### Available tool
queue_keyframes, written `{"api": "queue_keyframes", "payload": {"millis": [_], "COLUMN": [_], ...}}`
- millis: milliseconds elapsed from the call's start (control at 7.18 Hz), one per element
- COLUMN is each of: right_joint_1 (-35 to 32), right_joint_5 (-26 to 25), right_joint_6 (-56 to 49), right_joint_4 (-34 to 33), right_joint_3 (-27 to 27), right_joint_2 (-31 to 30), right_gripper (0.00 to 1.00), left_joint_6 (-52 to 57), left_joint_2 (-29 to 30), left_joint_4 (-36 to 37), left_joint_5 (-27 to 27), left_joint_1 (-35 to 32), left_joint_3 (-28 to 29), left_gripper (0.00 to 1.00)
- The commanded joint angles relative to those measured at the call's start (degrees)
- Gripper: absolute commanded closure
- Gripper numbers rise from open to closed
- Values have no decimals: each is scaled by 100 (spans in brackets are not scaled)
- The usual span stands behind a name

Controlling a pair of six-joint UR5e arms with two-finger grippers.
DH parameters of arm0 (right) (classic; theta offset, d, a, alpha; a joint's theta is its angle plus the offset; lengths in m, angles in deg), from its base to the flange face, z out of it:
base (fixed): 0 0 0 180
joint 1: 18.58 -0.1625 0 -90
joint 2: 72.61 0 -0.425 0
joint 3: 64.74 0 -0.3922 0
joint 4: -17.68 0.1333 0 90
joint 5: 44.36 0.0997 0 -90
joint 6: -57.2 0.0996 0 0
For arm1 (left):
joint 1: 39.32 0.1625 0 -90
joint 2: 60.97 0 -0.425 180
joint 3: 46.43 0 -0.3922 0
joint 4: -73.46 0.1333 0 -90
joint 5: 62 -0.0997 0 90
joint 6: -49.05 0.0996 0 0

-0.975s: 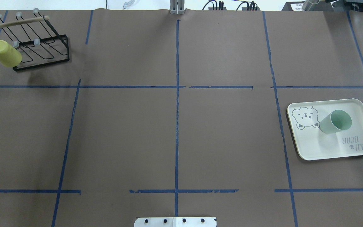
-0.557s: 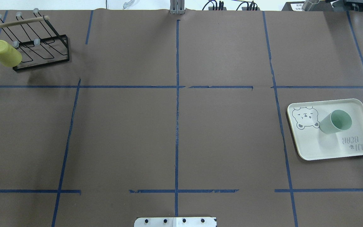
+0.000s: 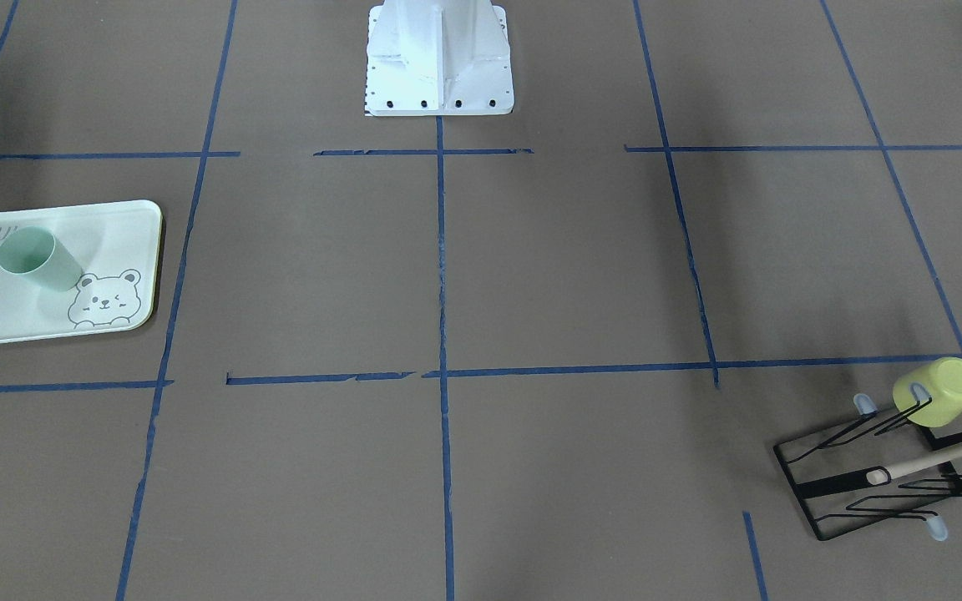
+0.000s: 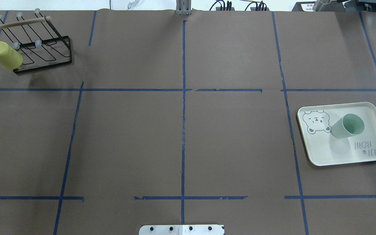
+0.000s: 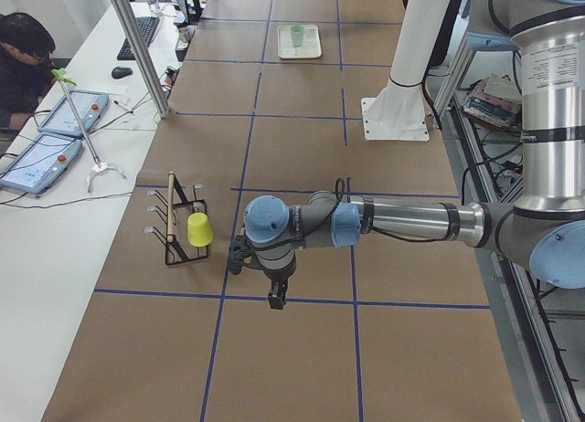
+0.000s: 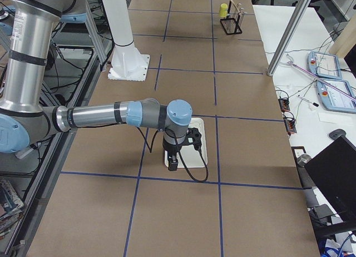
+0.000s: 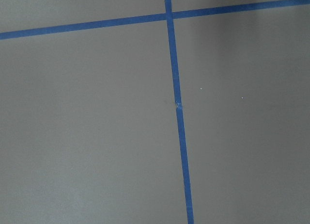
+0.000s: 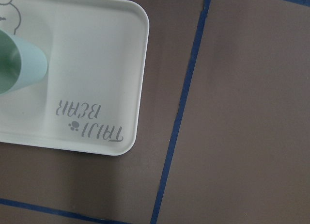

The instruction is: Left arm grabs green cup and hands to right arm on tray

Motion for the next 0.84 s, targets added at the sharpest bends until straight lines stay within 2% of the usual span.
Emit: {"api": "queue_keyframes", "payload": {"millis": [0,697], "right_joint_1": [0,9], "right_joint_5": [9,9], "right_joint_6": [-1,-1], "right_joint_4": [0,0], "right_joint_3": [-44,-149], "right_joint_2": [5,22], "right_gripper": [0,0], "left_joint_6": [0,0], "left_joint_2": [-6,-6], "left_joint_4": [0,0], "left_joint_5": [-1,-1], "left_joint_1": [-7,1], "left_joint_3": [-71,-36], "left_gripper": [0,0]}}
